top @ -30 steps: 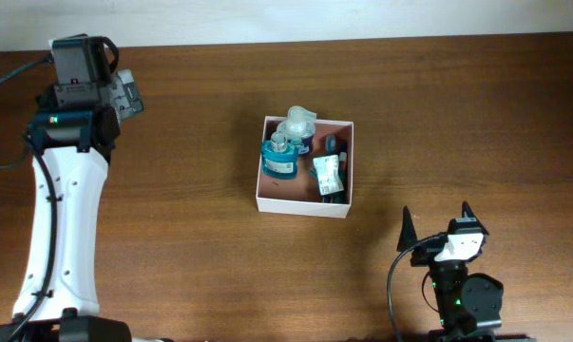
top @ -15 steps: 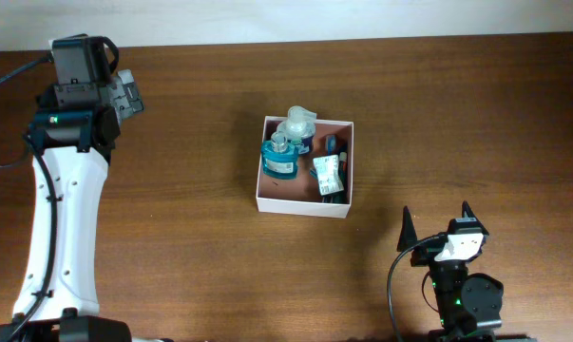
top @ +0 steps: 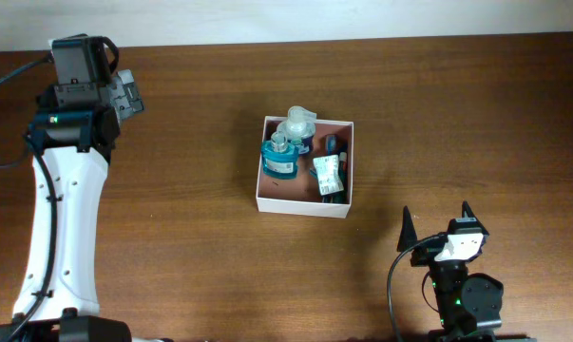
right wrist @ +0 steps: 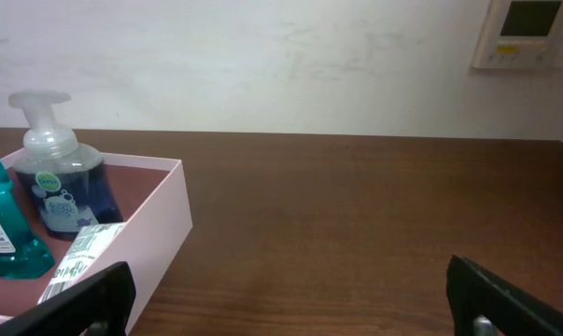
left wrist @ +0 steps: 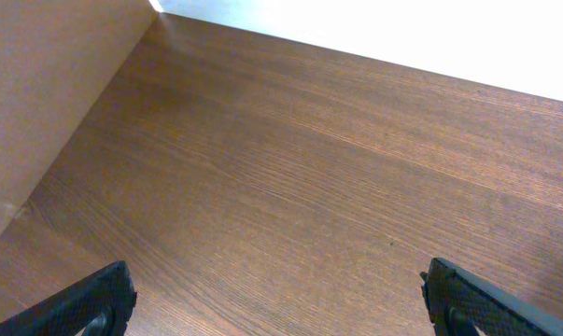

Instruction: Pack container

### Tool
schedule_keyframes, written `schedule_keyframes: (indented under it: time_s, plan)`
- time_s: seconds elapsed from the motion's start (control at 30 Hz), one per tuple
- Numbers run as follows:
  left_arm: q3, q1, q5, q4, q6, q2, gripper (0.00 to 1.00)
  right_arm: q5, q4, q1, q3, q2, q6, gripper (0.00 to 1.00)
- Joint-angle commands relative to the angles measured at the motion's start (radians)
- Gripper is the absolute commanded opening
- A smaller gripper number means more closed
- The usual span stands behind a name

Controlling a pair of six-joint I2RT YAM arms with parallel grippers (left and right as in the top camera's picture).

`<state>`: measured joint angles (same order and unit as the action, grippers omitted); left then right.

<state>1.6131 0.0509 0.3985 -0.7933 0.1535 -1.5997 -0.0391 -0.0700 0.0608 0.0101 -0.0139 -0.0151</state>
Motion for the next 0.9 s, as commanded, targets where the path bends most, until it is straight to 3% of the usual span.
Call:
schedule_keyframes:
  time_s: [0.0,0.4,0.87]
  plan:
    - [0.000,0.002,0.009,0.001,-0.002,0.001,0.99,0.006,-0.010,0.005,-0.005,0.010,-0.007,0.98]
    - [-0.002,-0.001,-0.064,0.020,0.017,0.062,0.99,0.006,-0.010,0.005,-0.005,0.010,-0.007,0.98]
    - [-0.023,-0.003,-0.126,-0.101,0.017,0.501,1.00,0.006,-0.010,0.005,-0.005,0.010,-0.007,0.98]
